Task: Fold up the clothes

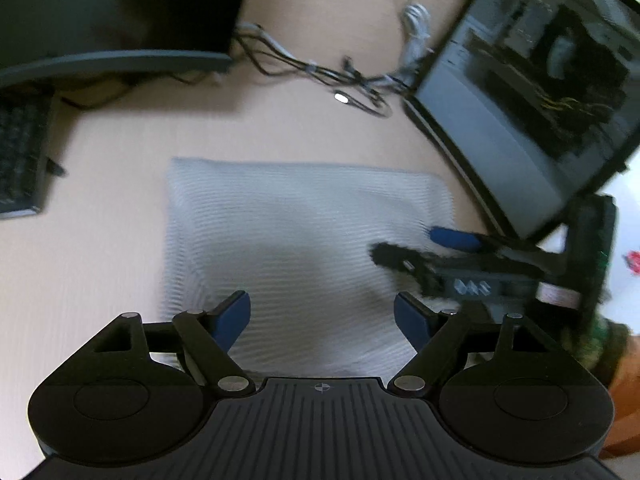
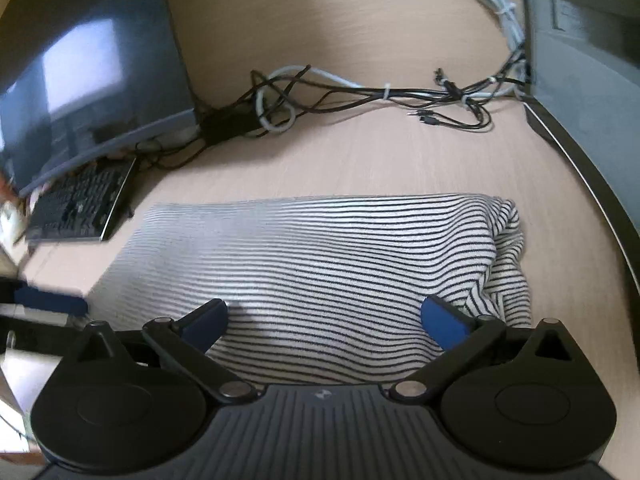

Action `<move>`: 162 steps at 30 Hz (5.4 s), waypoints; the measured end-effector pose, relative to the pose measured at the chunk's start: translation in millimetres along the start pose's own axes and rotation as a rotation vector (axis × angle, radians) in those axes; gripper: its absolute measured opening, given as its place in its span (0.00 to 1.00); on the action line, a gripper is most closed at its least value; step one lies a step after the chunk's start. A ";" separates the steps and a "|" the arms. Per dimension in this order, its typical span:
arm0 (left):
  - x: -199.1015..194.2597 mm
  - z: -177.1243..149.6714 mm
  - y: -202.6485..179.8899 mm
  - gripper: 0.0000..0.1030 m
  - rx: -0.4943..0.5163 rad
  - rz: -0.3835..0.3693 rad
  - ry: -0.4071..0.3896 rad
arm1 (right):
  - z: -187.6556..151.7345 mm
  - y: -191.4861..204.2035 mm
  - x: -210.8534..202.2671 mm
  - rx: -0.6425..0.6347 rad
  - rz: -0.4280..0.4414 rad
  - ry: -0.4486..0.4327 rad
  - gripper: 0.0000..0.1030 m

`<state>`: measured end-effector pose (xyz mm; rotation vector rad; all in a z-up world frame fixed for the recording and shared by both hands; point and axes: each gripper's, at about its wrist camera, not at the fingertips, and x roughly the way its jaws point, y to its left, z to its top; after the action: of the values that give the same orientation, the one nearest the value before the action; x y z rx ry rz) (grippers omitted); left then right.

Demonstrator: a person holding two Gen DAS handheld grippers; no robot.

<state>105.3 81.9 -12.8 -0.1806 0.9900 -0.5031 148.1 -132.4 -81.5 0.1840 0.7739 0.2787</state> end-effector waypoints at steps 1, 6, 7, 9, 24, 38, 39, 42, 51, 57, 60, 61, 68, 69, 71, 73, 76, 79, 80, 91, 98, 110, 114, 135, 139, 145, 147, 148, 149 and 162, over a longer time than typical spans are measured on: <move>3.8 -1.7 1.8 0.84 -0.005 -0.029 0.018 | -0.7 -0.9 -0.4 0.020 0.001 -0.011 1.00; 26.5 -10.6 19.8 0.84 -0.067 -0.111 0.091 | -4.0 -9.6 -5.0 0.104 0.024 -0.047 1.00; 28.3 -9.0 23.4 0.84 -0.065 -0.124 0.087 | -3.5 -10.6 -5.6 0.110 0.027 -0.042 1.00; 31.9 -5.8 30.4 0.83 -0.061 -0.150 0.079 | -2.4 -9.8 -6.3 0.106 0.023 -0.025 1.00; 88.8 47.7 20.5 1.00 0.311 -0.118 0.118 | -12.6 -30.4 -10.5 0.137 0.100 -0.045 1.00; 46.7 -6.4 30.3 0.47 -0.332 -0.007 0.043 | -13.8 -31.0 -22.1 -0.155 -0.106 -0.066 0.38; 48.9 -9.3 25.3 0.46 -0.314 -0.019 0.045 | -14.6 -30.2 -22.3 -0.146 -0.104 -0.068 0.39; 57.6 -15.0 10.9 0.46 -0.249 -0.022 0.050 | -16.2 -31.1 -20.4 -0.052 -0.105 -0.089 0.42; 85.9 31.6 19.2 0.46 -0.078 0.087 0.035 | -65.0 21.7 -29.1 0.305 -0.094 -0.245 0.45; 84.3 61.1 22.8 0.46 0.047 0.192 0.006 | -79.7 80.9 -17.0 0.286 -0.036 -0.290 0.57; 65.2 65.3 22.4 0.46 0.052 0.176 -0.042 | -82.2 79.2 -30.4 0.285 -0.035 -0.318 0.56; 57.6 65.4 20.7 0.46 0.055 0.162 -0.070 | -81.2 73.7 -40.9 0.297 -0.035 -0.329 0.53; 36.9 60.1 -6.6 0.53 0.054 -0.034 -0.157 | -36.2 29.8 -74.2 0.070 -0.176 -0.220 0.42; 40.9 57.8 -11.4 0.55 0.057 -0.048 -0.152 | -31.5 25.1 -63.3 0.025 -0.163 -0.147 0.42; 56.4 50.7 -16.0 0.59 0.052 -0.039 -0.140 | -29.5 18.2 -39.2 -0.043 -0.129 -0.036 0.42; 72.0 39.5 -9.9 0.59 -0.006 0.004 -0.147 | -24.8 10.4 -21.5 -0.087 -0.082 0.006 0.45; 82.2 27.1 4.5 0.59 -0.132 0.024 -0.181 | 2.9 4.5 -1.7 -0.112 -0.018 0.057 0.46; 74.6 26.4 3.5 0.60 -0.166 0.076 -0.217 | 19.1 11.1 14.6 -0.226 0.006 0.080 0.47; 72.0 27.0 5.3 0.62 -0.187 0.091 -0.217 | 21.8 12.8 15.9 -0.254 0.016 0.087 0.47; 59.2 31.4 -22.8 0.79 -0.153 0.234 -0.197 | 34.5 2.9 -16.4 -0.293 0.056 -0.055 0.73; 50.3 29.2 -28.6 0.87 -0.128 0.259 -0.195 | 2.7 2.5 -43.5 -0.452 0.065 -0.113 0.74; -14.8 2.1 9.6 0.87 -0.175 0.316 -0.310 | -60.1 49.7 -41.8 -1.140 0.162 -0.020 0.80; -23.2 -14.4 -0.3 0.92 -0.042 0.323 -0.291 | -39.2 55.3 -28.5 -0.940 0.207 0.094 0.59; 63.4 -28.4 -48.6 0.59 0.472 0.136 -0.170 | -0.8 41.7 -62.7 -0.751 0.105 0.101 0.75; 60.0 -11.4 -30.7 0.58 0.290 0.054 -0.144 | -39.5 60.1 -42.5 -1.006 0.020 0.012 0.75; 54.0 -10.6 -25.2 0.59 0.246 0.035 -0.131 | -49.3 73.2 -8.1 -1.052 -0.045 -0.018 0.45; 37.4 -13.2 -21.7 0.62 0.242 -0.004 -0.129 | -41.1 71.7 -10.0 -1.001 -0.030 0.023 0.35; 23.9 -15.6 -17.3 0.71 0.242 -0.029 -0.147 | -37.4 70.1 -13.7 -0.974 -0.020 0.043 0.31; 9.9 -16.9 -11.5 0.81 0.238 -0.048 -0.168 | -34.4 68.2 -19.6 -0.943 -0.007 0.059 0.29; 39.7 22.8 24.7 0.50 0.051 0.000 -0.184 | 3.0 84.6 -141.4 -0.886 0.197 0.154 0.27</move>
<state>150.0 82.4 -39.4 -0.1775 0.7971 -0.5024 38.6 -96.8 36.5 -0.6068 0.7210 0.7999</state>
